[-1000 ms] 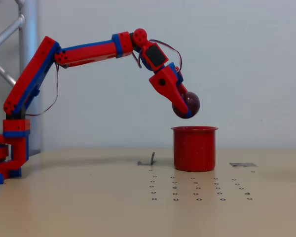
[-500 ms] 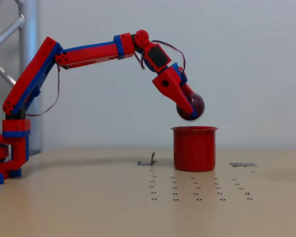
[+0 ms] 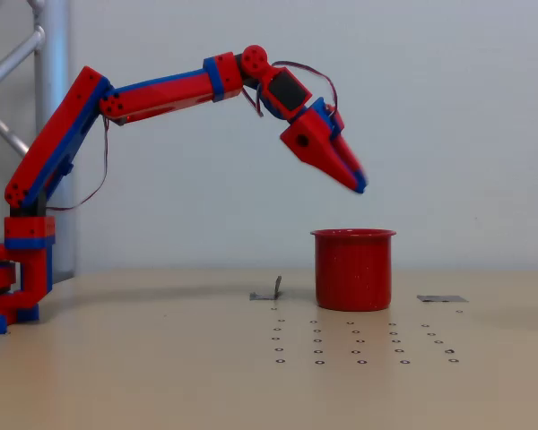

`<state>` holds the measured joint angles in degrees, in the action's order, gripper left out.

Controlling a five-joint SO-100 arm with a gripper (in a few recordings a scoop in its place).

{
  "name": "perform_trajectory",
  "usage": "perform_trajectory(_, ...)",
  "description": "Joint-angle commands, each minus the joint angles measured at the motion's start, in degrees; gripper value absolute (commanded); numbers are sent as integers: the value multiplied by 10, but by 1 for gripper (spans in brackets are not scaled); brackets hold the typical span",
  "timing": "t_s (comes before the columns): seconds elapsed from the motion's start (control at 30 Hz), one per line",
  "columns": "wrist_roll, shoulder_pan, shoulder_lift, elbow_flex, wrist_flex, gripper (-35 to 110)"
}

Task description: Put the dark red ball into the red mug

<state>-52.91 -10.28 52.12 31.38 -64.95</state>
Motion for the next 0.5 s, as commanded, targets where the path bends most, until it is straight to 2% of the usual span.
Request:
perform_trajectory(0.0, 19, 18, 96, -48, -50, 1)
perform_trajectory(0.33, 75, 69, 193, -25, -221, 0)
perform_trajectory(0.47, 58, 107, 254, -4, -274, 0)
